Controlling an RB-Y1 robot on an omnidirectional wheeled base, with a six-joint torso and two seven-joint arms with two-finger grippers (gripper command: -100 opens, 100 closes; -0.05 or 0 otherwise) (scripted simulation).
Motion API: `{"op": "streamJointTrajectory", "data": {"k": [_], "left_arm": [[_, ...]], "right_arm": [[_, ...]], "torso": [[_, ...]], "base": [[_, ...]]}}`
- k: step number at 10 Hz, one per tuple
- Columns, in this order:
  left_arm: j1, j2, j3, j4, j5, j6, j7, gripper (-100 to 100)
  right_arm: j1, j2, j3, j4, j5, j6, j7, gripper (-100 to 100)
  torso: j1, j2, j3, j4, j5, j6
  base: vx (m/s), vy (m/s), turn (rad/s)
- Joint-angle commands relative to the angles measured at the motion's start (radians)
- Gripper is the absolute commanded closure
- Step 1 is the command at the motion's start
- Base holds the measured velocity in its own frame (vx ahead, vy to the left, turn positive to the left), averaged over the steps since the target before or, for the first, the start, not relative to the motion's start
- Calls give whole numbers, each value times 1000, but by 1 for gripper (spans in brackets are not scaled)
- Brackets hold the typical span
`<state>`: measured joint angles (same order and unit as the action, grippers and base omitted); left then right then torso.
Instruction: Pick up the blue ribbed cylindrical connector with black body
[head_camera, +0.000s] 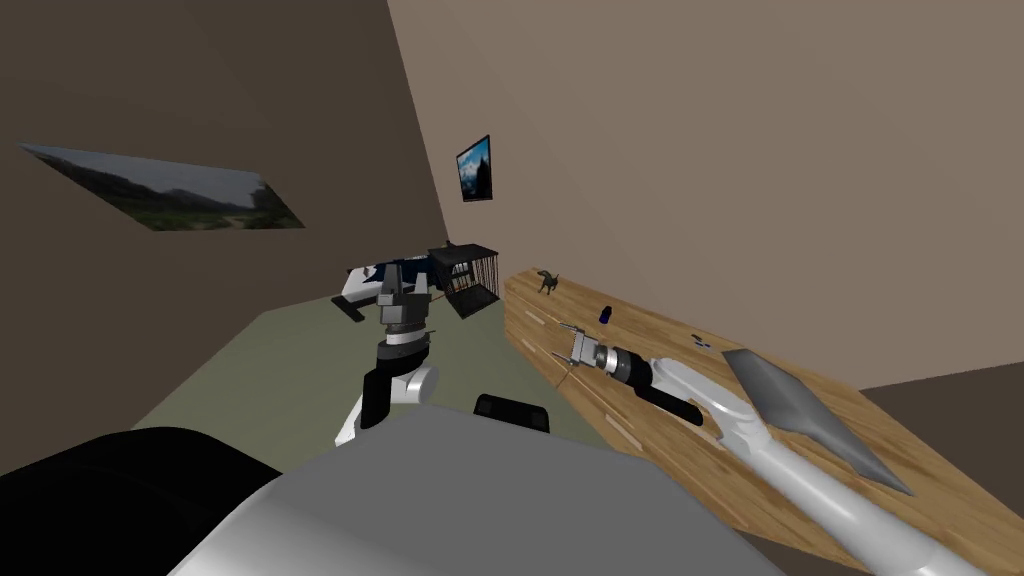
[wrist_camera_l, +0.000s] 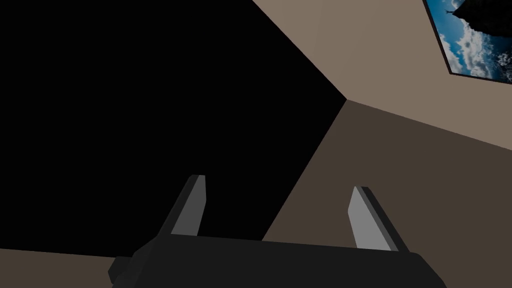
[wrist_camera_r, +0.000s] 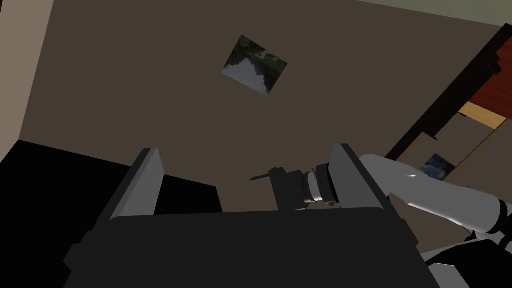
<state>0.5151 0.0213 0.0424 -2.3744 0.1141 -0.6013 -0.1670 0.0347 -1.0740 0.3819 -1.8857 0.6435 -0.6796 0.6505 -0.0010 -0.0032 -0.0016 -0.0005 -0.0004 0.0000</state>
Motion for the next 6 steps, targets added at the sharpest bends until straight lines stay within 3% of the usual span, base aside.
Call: {"op": "streamJointTrajectory", "data": {"k": [1,2,3,4,5,6], "left_arm": [[0,0,0,0,0,0,0,0],[0,0,0,0,0,0,0,0],[0,0,0,0,0,0,0,0],[0,0,0,0,0,0,0,0],[0,0,0,0,0,0,0,0],[0,0,0,0,0,0,0,0]], "right_arm": [[-24,-50,22,25,27,-6,12,-100],[-48,-78,56,62,71,-22,42,-100],[-48,-108,56,65,72,-22,42,-100],[-71,-140,90,96,115,-38,72,-100],[-71,-176,90,105,115,-38,72,-100],[-94,-211,123,129,156,-54,101,-100]], "torso": [[0,0,0,0,0,0],[0,0,0,0,0,1],[0,0,0,0,0,0],[0,0,0,0,0,1],[1,-1,-1,0,0,0],[0,-1,-1,0,0,1]], "base": [[24,-4,104],[29,0,196],[31,-3,105],[41,7,184],[38,-3,118],[51,-6,205]]}}
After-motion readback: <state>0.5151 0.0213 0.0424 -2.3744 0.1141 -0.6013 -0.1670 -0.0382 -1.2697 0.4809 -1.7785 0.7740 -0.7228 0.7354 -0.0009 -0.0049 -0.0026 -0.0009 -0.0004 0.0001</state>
